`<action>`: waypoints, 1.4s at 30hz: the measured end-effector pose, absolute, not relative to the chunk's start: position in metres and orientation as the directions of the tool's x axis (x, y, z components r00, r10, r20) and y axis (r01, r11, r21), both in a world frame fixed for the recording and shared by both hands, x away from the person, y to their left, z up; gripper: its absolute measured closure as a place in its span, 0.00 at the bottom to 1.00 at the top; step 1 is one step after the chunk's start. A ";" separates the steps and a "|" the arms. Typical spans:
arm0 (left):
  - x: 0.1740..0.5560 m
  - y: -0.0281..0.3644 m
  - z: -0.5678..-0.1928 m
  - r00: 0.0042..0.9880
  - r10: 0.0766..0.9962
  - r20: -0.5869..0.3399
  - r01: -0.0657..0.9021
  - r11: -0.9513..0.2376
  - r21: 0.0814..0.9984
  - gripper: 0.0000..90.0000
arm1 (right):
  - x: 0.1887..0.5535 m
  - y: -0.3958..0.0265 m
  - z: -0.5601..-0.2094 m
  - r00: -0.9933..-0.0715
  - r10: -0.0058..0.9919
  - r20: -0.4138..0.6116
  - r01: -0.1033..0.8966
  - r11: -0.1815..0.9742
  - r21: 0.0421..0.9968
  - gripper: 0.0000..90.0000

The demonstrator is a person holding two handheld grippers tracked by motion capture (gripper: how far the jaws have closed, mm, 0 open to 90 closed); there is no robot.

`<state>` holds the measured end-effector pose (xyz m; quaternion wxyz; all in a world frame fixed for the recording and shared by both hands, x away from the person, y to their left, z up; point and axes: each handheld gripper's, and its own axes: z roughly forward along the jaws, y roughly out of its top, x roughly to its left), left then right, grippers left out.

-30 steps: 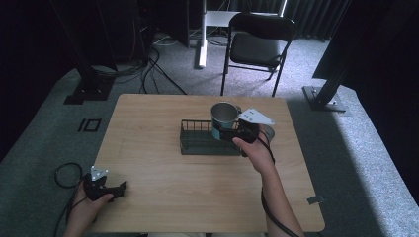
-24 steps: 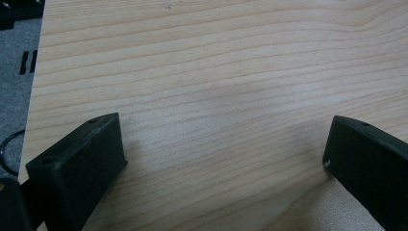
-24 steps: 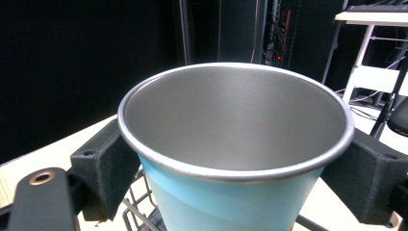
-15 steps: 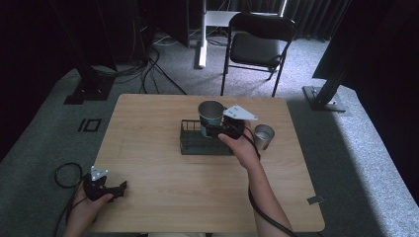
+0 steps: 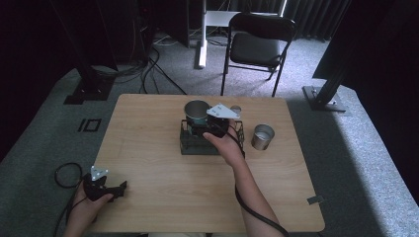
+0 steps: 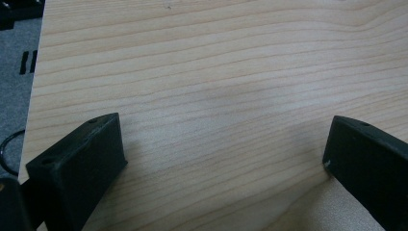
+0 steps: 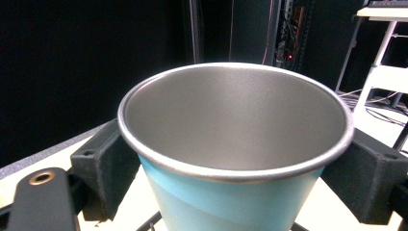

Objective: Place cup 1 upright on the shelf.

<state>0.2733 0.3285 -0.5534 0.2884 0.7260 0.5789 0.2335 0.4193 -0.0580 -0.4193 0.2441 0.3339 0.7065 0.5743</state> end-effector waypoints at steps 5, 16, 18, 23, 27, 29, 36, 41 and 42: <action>0.273 0.329 -0.553 0.221 0.975 0.006 0.706 -0.165 0.689 0.01 | 0.423 -0.046 -0.425 -0.659 0.751 0.041 0.200 0.123 0.972 0.14; 0.273 0.329 -0.553 0.221 0.975 0.005 0.706 -0.164 0.689 0.01 | 0.431 -0.031 -0.449 -0.639 0.767 0.060 0.245 0.128 0.961 0.14; 0.273 0.329 -0.553 0.221 0.975 0.006 0.706 -0.164 0.689 0.01 | 0.432 -0.031 -0.452 -0.636 0.769 0.062 0.248 0.127 0.960 0.14; 0.273 0.329 -0.553 0.221 0.975 0.006 0.706 -0.164 0.689 0.01 | 0.433 -0.034 -0.457 -0.628 0.776 0.058 0.251 0.132 0.959 0.14; 0.273 0.329 -0.553 0.221 0.975 0.006 0.706 -0.164 0.689 0.01 | 0.433 -0.036 -0.462 -0.622 0.780 0.067 0.258 0.123 0.958 0.14; 0.273 0.329 -0.553 0.221 0.975 0.006 0.706 -0.164 0.689 0.01 | 0.433 -0.036 -0.464 -0.622 0.779 0.073 0.260 0.118 0.958 0.14; 0.273 0.329 -0.553 0.221 0.975 0.006 0.706 -0.164 0.688 0.01 | 0.433 -0.036 -0.474 -0.616 0.786 0.049 0.261 0.145 0.954 0.14; 0.273 0.329 -0.553 0.221 0.975 0.006 0.706 -0.164 0.689 0.01 | 0.432 -0.037 -0.477 -0.618 0.785 0.052 0.251 0.135 0.959 0.14; 0.273 0.329 -0.553 0.221 0.975 0.006 0.706 -0.164 0.689 0.01 | 0.431 -0.038 -0.477 -0.622 0.781 0.053 0.249 0.133 0.959 0.14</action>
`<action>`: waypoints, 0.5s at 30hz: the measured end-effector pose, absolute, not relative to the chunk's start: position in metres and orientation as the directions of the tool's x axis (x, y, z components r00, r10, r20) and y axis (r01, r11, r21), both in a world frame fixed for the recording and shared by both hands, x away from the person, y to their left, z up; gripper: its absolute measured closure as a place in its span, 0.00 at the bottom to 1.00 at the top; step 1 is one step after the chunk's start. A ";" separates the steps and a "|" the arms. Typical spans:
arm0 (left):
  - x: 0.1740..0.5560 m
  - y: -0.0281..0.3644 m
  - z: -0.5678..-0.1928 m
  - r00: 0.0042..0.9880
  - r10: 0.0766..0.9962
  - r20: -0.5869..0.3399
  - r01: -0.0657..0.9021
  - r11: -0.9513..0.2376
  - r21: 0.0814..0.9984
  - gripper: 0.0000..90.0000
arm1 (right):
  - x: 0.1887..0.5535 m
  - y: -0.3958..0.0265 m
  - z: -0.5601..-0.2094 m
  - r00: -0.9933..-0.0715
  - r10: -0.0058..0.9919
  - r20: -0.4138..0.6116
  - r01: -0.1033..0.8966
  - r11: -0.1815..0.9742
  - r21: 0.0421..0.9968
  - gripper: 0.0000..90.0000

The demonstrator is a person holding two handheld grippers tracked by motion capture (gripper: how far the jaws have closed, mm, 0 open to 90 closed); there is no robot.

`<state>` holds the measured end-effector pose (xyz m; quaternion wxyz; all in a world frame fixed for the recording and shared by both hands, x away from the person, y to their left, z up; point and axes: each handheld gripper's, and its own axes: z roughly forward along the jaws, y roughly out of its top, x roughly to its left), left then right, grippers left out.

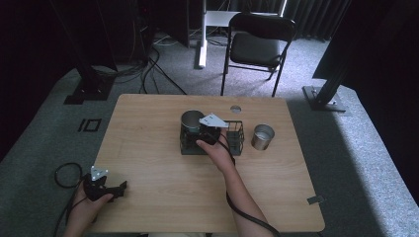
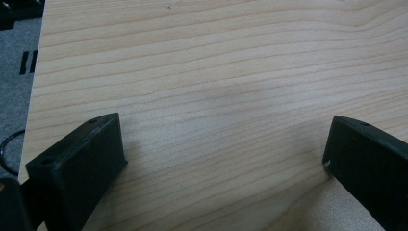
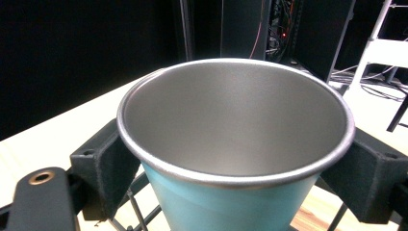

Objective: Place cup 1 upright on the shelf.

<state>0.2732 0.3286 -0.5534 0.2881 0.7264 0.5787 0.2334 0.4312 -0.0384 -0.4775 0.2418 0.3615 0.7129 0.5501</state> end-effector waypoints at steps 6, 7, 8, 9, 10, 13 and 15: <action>0.273 0.329 -0.553 0.221 0.975 0.006 0.706 -0.164 0.689 0.01 | 0.429 -0.042 -0.477 -0.631 0.773 0.064 0.262 0.134 0.956 0.13; 0.273 0.329 -0.553 0.222 0.975 0.006 0.706 -0.165 0.688 0.01 | 0.429 -0.042 -0.477 -0.631 0.773 0.064 0.262 0.134 0.956 0.13; 0.273 0.329 -0.553 0.221 0.975 0.006 0.706 -0.164 0.689 0.01 | 0.428 -0.044 -0.477 -0.635 0.769 0.069 0.265 0.134 0.955 0.12; 0.273 0.329 -0.553 0.221 0.975 0.006 0.706 -0.164 0.689 0.01 | 0.428 -0.044 -0.477 -0.635 0.769 0.069 0.265 0.134 0.955 0.12; 0.273 0.329 -0.553 0.221 0.975 0.006 0.706 -0.164 0.689 0.01 | 0.427 -0.046 -0.477 -0.639 0.766 0.077 0.271 0.131 0.954 0.12; 0.273 0.329 -0.553 0.221 0.975 0.006 0.706 -0.164 0.689 0.01 | 0.426 -0.049 -0.477 -0.640 0.765 0.069 0.266 0.137 0.954 0.12; 0.273 0.329 -0.553 0.221 0.975 0.006 0.706 -0.164 0.689 0.01 | 0.423 -0.052 -0.477 -0.647 0.760 0.057 0.260 0.150 0.954 0.12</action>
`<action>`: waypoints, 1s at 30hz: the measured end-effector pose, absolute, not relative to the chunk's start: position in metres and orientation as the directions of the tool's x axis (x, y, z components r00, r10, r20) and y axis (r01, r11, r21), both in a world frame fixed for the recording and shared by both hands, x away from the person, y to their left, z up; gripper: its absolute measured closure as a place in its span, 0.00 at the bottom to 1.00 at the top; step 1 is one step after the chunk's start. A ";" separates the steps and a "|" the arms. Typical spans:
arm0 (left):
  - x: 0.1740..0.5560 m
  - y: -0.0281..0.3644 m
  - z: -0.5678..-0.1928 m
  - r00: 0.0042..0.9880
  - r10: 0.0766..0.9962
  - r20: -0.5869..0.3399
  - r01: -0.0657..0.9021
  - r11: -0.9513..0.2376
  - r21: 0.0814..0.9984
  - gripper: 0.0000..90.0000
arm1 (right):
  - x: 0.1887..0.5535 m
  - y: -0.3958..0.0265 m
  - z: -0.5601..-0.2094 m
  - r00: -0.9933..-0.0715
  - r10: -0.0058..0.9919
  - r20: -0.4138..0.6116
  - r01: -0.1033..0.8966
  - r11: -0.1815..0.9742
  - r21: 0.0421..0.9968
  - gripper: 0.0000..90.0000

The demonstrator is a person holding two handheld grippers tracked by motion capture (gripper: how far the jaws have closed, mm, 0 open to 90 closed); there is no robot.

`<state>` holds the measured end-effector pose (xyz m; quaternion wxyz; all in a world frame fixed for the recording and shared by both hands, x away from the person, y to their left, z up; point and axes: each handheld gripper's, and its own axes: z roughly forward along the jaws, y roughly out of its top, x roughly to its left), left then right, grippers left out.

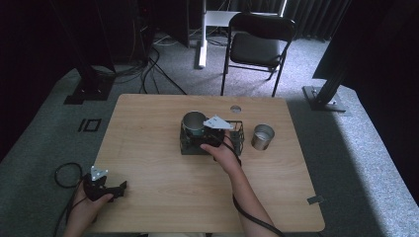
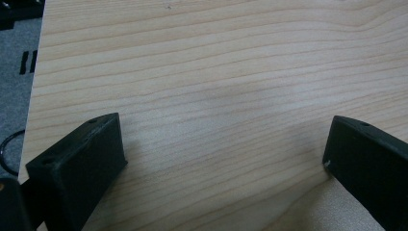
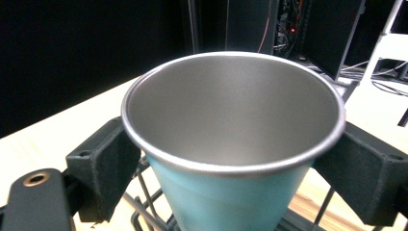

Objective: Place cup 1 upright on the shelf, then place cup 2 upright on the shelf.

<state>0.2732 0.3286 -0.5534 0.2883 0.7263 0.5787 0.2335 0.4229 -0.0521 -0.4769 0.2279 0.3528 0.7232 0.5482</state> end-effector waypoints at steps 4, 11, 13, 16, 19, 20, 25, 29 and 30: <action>0.273 0.329 -0.553 0.222 0.975 0.006 0.706 -0.165 0.689 0.01 | 0.420 -0.056 -0.477 -0.649 0.759 0.050 0.253 0.154 0.955 0.12; 0.273 0.329 -0.553 0.221 0.975 0.006 0.706 -0.164 0.689 0.01 | 0.410 -0.073 -0.477 -0.647 0.762 0.030 0.238 0.164 0.957 0.12; 0.273 0.329 -0.553 0.222 0.975 0.007 0.707 -0.166 0.688 0.01 | 0.407 -0.078 -0.478 -0.645 0.763 0.033 0.239 0.161 0.958 0.12; 0.273 0.329 -0.553 0.221 0.975 0.006 0.706 -0.164 0.689 0.01 | 0.402 -0.086 -0.478 -0.643 0.765 0.025 0.232 0.163 0.959 0.12; 0.273 0.329 -0.553 0.221 0.975 0.006 0.706 -0.164 0.689 0.01 | 0.396 -0.094 -0.478 -0.641 0.768 0.015 0.220 0.166 0.961 0.12; 0.273 0.329 -0.553 0.221 0.975 0.006 0.706 -0.164 0.689 0.01 | 0.395 -0.096 -0.478 -0.640 0.769 0.015 0.219 0.163 0.962 0.12; 0.273 0.329 -0.553 0.221 0.975 0.006 0.706 -0.164 0.689 0.01 | 0.385 -0.110 -0.477 -0.633 0.774 0.013 0.213 0.158 0.964 0.12; 0.273 0.329 -0.553 0.221 0.975 0.006 0.706 -0.164 0.689 0.01 | 0.378 -0.123 -0.475 -0.622 0.783 0.017 0.210 0.146 0.967 0.12; 0.273 0.329 -0.553 0.221 0.975 0.005 0.706 -0.164 0.689 0.01 | 0.376 -0.127 -0.475 -0.618 0.786 0.014 0.209 0.147 0.967 0.12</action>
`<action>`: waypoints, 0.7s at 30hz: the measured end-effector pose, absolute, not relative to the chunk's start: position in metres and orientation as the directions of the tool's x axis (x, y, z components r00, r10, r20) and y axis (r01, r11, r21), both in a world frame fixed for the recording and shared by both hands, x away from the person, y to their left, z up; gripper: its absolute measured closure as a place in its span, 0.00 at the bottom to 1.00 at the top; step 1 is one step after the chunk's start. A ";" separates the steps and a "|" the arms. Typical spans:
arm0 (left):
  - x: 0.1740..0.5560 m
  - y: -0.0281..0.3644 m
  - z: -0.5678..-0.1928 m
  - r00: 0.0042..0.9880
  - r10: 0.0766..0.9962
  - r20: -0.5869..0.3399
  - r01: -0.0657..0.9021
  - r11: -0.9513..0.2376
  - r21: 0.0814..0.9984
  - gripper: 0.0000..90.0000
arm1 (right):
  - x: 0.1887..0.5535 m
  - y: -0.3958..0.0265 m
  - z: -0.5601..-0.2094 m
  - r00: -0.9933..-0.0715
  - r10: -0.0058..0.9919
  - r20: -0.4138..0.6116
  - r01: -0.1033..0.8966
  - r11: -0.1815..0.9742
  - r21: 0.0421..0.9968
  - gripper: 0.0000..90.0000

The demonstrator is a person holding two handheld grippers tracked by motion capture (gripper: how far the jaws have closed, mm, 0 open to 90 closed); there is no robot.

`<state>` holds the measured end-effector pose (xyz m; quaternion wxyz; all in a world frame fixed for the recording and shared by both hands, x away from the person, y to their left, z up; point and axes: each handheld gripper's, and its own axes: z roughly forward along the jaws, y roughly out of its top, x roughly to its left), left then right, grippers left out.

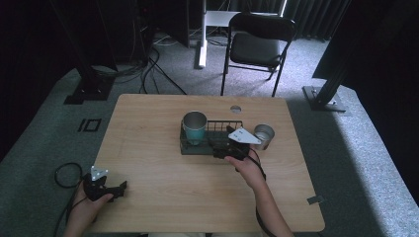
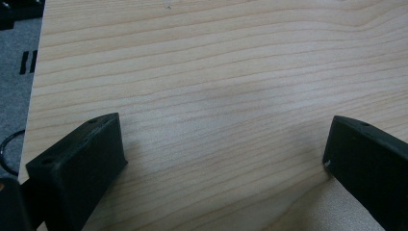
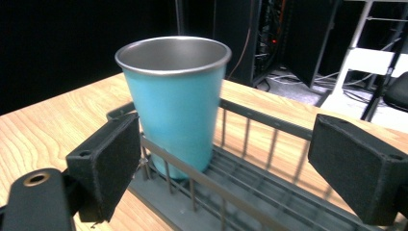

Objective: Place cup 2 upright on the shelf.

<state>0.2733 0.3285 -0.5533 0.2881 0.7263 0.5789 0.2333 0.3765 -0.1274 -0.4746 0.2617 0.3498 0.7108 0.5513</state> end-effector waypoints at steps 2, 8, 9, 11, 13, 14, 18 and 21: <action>0.273 0.329 -0.553 0.221 0.975 0.006 0.706 -0.164 0.689 0.01 | 0.373 -0.133 -0.475 -0.615 0.788 0.007 0.206 0.153 0.966 0.12; 0.273 0.329 -0.553 0.221 0.975 0.006 0.706 -0.164 0.689 0.01 | 0.365 -0.151 -0.477 -0.591 0.806 -0.004 0.203 0.153 0.967 0.14; 0.273 0.328 -0.553 0.221 0.975 0.006 0.706 -0.164 0.689 0.01 | 0.364 -0.154 -0.477 -0.589 0.808 0.005 0.204 0.143 0.968 0.14; 0.273 0.329 -0.553 0.221 0.975 0.006 0.706 -0.164 0.689 0.01 | 0.361 -0.160 -0.478 -0.582 0.813 0.005 0.209 0.143 0.967 0.14; 0.273 0.329 -0.553 0.221 0.975 0.006 0.706 -0.165 0.689 0.01 | 0.358 -0.166 -0.480 -0.572 0.820 0.006 0.212 0.141 0.967 0.14; 0.273 0.329 -0.553 0.221 0.975 0.006 0.706 -0.165 0.689 0.01 | 0.357 -0.169 -0.480 -0.570 0.822 0.007 0.214 0.140 0.967 0.14; 0.273 0.329 -0.553 0.221 0.975 0.006 0.706 -0.165 0.689 0.01 | 0.352 -0.179 -0.484 -0.555 0.832 -0.001 0.221 0.148 0.964 0.13; 0.273 0.329 -0.553 0.221 0.975 0.006 0.706 -0.165 0.689 0.01 | 0.349 -0.188 -0.490 -0.541 0.841 -0.002 0.234 0.153 0.960 0.13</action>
